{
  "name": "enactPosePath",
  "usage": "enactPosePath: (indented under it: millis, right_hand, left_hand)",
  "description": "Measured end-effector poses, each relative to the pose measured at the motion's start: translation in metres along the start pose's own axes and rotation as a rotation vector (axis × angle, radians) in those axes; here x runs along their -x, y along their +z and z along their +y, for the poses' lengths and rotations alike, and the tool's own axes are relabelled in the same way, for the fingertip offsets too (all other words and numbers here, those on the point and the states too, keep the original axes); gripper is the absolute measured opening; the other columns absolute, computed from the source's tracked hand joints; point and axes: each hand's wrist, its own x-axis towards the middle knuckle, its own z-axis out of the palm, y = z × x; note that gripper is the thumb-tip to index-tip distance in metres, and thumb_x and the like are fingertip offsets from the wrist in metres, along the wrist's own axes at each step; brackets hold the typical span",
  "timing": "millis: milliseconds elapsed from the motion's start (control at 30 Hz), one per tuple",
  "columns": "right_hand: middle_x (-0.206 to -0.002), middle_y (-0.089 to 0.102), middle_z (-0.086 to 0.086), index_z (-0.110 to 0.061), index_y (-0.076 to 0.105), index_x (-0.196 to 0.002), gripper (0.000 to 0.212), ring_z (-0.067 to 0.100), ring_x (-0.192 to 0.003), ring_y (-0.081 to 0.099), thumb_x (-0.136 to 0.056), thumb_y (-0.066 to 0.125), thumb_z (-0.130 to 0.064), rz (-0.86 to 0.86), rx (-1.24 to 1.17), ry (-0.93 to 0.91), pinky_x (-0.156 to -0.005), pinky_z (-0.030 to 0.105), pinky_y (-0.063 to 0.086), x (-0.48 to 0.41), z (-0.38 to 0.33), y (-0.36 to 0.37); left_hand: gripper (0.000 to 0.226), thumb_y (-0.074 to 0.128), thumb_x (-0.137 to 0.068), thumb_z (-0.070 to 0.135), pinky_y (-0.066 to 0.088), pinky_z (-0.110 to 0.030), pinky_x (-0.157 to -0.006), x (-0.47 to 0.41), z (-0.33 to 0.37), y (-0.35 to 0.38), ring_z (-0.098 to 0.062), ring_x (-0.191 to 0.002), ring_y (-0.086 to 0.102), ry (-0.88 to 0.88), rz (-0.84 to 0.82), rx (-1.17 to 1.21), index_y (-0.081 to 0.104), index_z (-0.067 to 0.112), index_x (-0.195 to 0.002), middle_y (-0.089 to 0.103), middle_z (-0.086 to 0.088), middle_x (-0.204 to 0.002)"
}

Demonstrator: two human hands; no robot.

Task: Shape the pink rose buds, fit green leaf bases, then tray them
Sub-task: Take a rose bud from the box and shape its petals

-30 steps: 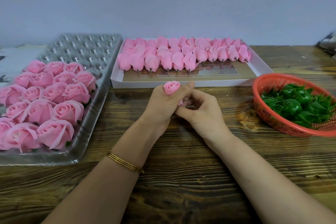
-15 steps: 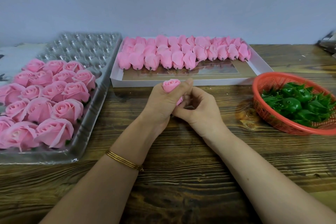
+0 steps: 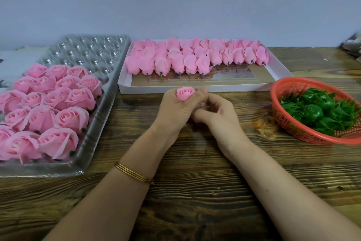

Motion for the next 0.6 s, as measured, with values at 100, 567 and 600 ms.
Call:
enactPosePath:
  millis: [100,567,600]
  right_hand:
    - [-0.074,0.06,0.007,-0.008,0.063,-0.084,0.013,0.019,-0.073,0.055,-0.073,0.063,-0.002,0.123,-0.196,0.069,-0.067,0.03,0.046,-0.002,-0.0019,-0.0038]
    - [-0.093,0.069,0.026,-0.004,0.066,-0.091,0.021,0.026,-0.086,0.067,-0.079,0.077,-0.016,0.121,-0.212,0.053,-0.077,0.035,0.054,0.0012,-0.0024,-0.0024]
    - [-0.09,0.07,0.022,-0.005,0.066,-0.089,0.023,0.024,-0.085,0.067,-0.075,0.078,-0.02,0.116,-0.213,0.056,-0.075,0.033,0.054,0.001,-0.0027,-0.0025]
  left_hand:
    - [0.032,0.07,-0.09,0.02,0.047,-0.037,-0.066,0.0006,0.0,-0.0008,-0.023,-0.068,0.054,0.107,0.071,-0.191,0.064,-0.009,-0.077,0.06,-0.023,-0.071]
    - [0.033,0.073,-0.087,0.027,0.052,-0.056,-0.073,0.0049,-0.0004,0.0019,-0.038,-0.078,0.064,0.179,0.005,-0.447,0.064,-0.003,-0.077,0.068,-0.019,-0.076]
    - [0.032,0.072,-0.088,0.026,0.052,-0.054,-0.071,0.005,-0.0002,0.0018,-0.036,-0.075,0.063,0.188,0.015,-0.472,0.063,-0.002,-0.074,0.067,-0.018,-0.073]
